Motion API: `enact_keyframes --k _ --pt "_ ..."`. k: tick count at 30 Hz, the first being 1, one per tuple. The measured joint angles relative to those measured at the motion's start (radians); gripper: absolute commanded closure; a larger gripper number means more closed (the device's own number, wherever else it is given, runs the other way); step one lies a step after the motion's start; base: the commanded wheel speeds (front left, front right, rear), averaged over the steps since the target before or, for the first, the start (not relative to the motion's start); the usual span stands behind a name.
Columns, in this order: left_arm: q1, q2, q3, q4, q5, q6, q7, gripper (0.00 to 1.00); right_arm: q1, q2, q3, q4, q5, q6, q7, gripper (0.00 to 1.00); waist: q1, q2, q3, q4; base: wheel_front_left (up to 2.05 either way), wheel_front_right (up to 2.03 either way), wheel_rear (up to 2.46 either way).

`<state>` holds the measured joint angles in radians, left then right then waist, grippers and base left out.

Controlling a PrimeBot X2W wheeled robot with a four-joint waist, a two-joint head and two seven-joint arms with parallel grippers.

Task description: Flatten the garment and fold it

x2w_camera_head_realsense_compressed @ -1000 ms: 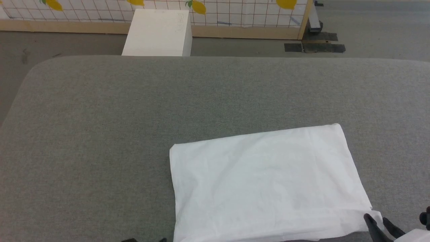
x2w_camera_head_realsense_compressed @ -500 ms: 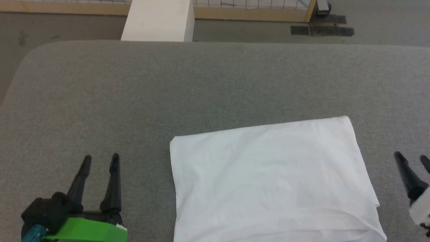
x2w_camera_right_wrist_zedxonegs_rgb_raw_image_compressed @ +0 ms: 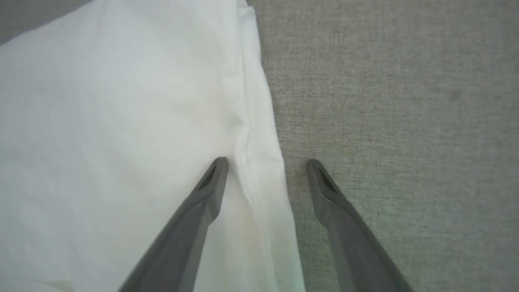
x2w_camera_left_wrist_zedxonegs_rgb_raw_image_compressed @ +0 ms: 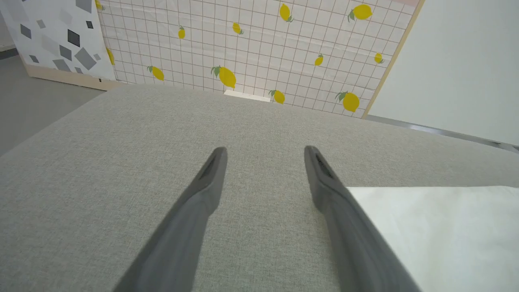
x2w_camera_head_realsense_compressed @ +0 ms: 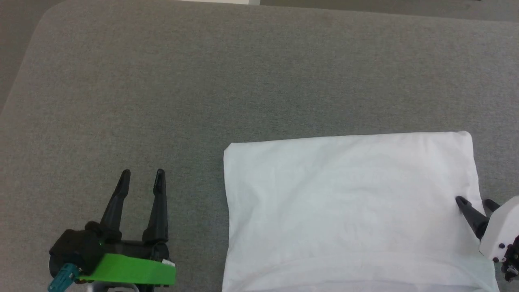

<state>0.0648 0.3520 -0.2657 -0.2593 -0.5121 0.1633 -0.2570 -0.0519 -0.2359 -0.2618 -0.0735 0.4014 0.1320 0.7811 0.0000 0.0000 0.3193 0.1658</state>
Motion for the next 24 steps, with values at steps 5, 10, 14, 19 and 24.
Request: enact_keyframes --k 5,10,14,19,24 --pt "0.000 -0.018 0.016 0.017 0.002 -0.024 0.000 0.00 0.004 -0.040 0.032 0.010 0.028 0.000 0.024 0.67 0.0000 0.0000 0.021 0.023 0.00 0.00 0.00" --pt "0.000 -0.029 0.018 0.036 0.002 -0.041 0.000 0.00 -0.005 -0.049 0.041 0.037 0.007 0.001 -0.006 1.00 0.0000 0.0000 0.014 0.020 0.00 0.00 0.00" --pt "0.001 -0.029 0.022 0.054 0.005 -0.049 0.000 0.00 -0.012 -0.033 0.011 0.072 -0.024 0.001 -0.053 1.00 0.0000 0.0000 -0.014 0.008 0.00 0.00 0.00" --pt "0.019 -0.028 0.016 0.069 0.006 -0.049 0.000 0.00 -0.002 -0.060 -0.128 0.106 -0.080 0.001 -0.068 1.00 0.0000 0.0000 -0.080 -0.014 0.00 0.00 0.00" --pt "0.052 -0.033 0.016 0.072 -0.001 -0.048 0.000 0.00 0.032 -0.077 -0.189 0.077 -0.083 0.001 -0.050 1.00 0.0000 0.0000 -0.137 -0.037 0.00 0.00 0.00"
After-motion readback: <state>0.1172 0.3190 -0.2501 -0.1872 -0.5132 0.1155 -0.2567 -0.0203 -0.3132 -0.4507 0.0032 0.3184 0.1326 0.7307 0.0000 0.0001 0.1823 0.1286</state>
